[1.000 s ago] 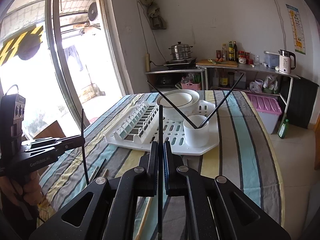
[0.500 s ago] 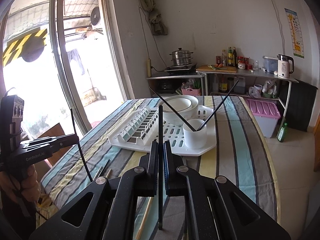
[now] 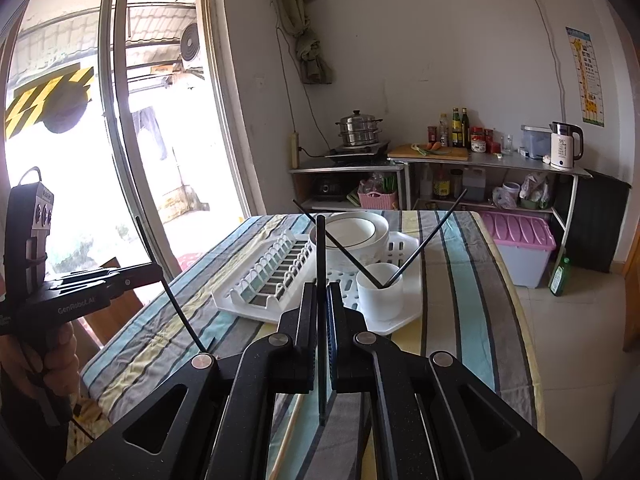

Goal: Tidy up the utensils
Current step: 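Lift the left tool's black chopstick toward the white cup while the right tool carries its own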

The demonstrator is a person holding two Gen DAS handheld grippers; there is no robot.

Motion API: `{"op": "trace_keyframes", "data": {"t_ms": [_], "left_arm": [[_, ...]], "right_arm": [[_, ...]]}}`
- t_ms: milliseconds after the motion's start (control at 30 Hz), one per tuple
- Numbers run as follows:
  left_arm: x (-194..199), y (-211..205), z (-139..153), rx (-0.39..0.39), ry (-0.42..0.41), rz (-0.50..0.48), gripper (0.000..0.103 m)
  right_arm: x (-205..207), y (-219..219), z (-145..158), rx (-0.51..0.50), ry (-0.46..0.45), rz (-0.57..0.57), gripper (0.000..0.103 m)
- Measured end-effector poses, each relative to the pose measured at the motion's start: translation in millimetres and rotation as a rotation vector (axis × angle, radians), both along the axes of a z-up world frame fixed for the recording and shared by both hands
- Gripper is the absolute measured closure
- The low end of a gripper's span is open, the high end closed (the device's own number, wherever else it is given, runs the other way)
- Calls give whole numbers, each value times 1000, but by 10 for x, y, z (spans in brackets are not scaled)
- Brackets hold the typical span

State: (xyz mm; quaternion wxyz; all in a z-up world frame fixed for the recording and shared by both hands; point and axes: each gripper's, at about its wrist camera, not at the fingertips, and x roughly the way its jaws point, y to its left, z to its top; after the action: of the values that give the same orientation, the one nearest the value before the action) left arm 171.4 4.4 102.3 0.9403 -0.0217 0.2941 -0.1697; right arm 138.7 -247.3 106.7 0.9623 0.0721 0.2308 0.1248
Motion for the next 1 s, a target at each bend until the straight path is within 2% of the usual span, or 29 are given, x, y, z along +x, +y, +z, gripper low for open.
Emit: {"op": "trace_keyframes", "data": {"t_ms": [367, 700, 1000], "left_arm": [[343, -392, 247, 16, -9, -65, 98], [764, -682, 547, -42, -24, -102, 98], [1217, -916, 634, -61, -15, -113, 98]], "right_arm": [[195, -146, 226, -28, -30, -26, 99], [565, -330, 503, -11, -78, -55, 99], [914, -390, 599, -6, -98, -64, 99]]}}
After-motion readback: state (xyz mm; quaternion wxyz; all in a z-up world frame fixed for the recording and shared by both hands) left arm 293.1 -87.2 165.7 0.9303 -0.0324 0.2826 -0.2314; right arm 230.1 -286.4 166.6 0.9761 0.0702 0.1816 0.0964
